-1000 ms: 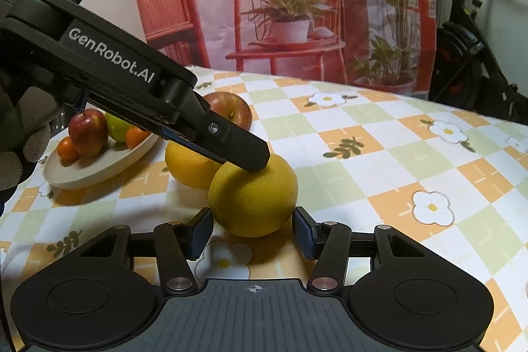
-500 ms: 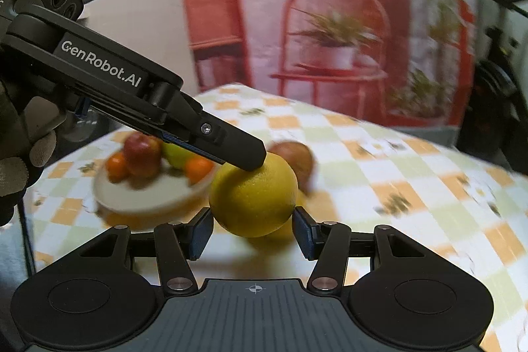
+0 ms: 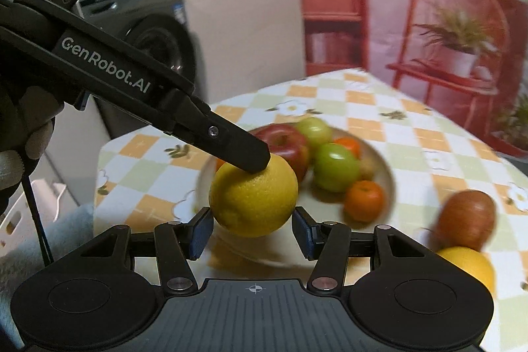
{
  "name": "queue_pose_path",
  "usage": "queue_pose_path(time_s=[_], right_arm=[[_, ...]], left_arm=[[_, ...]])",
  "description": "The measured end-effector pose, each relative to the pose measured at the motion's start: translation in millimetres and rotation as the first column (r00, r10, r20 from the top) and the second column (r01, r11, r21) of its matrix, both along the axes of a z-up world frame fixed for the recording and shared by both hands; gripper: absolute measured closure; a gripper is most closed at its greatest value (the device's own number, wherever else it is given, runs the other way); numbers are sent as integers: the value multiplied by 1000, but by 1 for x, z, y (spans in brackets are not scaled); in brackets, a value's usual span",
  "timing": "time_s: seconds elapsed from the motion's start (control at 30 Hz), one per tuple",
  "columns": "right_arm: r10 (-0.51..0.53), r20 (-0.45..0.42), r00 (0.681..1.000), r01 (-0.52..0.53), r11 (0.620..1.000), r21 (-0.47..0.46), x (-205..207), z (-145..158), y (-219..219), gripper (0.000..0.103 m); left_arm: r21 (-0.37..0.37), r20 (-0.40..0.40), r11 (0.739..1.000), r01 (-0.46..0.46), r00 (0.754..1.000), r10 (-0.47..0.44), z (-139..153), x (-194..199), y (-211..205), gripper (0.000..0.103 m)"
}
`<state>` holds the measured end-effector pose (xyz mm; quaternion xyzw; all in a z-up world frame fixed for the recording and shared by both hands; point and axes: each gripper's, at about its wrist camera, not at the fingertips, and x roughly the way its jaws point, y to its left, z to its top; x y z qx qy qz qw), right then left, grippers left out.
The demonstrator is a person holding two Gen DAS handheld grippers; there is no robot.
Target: Organize fruits
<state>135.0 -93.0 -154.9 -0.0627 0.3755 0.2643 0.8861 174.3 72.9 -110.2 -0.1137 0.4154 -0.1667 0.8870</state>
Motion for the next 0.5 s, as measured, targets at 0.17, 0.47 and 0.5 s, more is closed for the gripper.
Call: queue_pose_path(time_s=[0.17,0.47,0.5], right_arm=[[42,-31,999,-43,998,-35,13,-5,16,54],[79,-79,994,-85,994,-73,21,-15,33,54],[81,-79,994,-87,993,-75,23,-16,35,55]], left_arm=[[2,-9,1000,-25,1000,25,-5,3,12,70],[27,-38,998,-48,998,49,-17,-6,28,71],[36,-41,998,-52,998,54,-18,-6,28,71]])
